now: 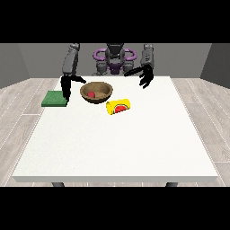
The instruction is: Pick the cup and pour the ball into the bowl, then pick the bowl and place it on the pad
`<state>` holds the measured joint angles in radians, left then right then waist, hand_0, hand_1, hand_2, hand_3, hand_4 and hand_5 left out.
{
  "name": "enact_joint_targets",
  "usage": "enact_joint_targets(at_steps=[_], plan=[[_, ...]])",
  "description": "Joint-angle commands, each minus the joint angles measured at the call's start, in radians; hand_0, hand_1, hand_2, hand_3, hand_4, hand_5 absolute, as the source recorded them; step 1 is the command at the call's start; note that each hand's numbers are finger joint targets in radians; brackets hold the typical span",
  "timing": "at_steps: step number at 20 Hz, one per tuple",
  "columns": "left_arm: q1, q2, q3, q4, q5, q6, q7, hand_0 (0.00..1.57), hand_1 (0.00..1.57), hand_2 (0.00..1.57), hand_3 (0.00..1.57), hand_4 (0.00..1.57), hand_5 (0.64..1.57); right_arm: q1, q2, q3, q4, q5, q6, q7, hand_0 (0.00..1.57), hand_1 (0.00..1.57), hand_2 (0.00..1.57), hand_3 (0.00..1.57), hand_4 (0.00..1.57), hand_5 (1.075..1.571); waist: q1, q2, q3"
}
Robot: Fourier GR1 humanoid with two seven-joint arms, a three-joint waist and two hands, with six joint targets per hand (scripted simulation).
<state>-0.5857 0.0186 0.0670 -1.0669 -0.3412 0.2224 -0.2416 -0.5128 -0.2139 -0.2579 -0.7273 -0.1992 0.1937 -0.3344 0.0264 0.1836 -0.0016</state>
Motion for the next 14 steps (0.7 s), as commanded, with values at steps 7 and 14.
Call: enact_joint_targets(at_steps=[7,14], plan=[[0.017,0.008,-0.027,-0.043,0.040,-0.068,0.045,0.00,0.00,0.00,0.00,0.00,1.547,0.041,0.044,0.005,0.118,0.013,-0.025,-0.097,0.00,0.00,0.00,0.00,0.21,1.546,0.044,-0.048,0.0021],[-0.031,0.033,-0.053,-0.130,0.041,-0.110,0.032,0.00,0.00,0.00,0.00,0.00,1.557,0.006,0.010,-0.051,0.165,-0.031,0.001,-0.142,0.00,0.00,0.00,0.00,0.13,1.531,0.141,0.071,0.0028]])
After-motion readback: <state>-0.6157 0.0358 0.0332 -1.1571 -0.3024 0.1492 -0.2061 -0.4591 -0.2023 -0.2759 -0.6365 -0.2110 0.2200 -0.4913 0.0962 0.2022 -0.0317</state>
